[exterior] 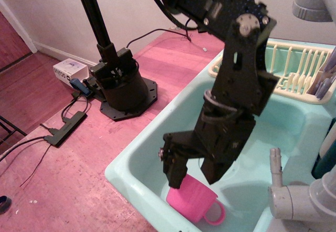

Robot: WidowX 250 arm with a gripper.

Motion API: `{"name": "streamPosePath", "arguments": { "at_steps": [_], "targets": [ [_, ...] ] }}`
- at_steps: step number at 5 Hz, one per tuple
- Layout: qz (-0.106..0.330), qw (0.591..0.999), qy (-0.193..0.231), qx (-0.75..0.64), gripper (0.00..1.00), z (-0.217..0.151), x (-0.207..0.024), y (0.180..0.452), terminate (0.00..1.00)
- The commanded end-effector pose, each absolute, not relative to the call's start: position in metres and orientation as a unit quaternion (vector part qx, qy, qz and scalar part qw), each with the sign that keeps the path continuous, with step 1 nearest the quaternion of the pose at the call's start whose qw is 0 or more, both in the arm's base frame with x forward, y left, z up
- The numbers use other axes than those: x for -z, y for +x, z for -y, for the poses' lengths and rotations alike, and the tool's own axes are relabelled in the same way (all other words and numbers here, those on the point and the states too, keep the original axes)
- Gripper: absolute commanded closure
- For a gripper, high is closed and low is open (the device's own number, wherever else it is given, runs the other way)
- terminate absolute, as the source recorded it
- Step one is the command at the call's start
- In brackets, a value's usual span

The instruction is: Flip cup upright

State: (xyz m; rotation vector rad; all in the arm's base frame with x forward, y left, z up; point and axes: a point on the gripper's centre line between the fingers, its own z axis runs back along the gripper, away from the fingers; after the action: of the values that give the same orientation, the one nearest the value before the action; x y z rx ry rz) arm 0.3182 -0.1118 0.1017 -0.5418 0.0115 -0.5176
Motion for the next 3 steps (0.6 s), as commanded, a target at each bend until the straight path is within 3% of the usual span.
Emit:
{"name": "streamPosePath", "arguments": {
  "at_steps": [1, 2, 3],
  "targets": [
    [0.002, 0.916, -0.282, 0.284, 0.0, 0.13, -0.113, 0.325, 0.0],
    [-0.022, 0.911, -0.285, 0.296, 1.0, 0.136, -0.114, 0.329, 0.0],
    [-0.02, 0.911, -0.282, 0.301, 1.0, 0.142, -0.116, 0.331, 0.0]
  ]
}}
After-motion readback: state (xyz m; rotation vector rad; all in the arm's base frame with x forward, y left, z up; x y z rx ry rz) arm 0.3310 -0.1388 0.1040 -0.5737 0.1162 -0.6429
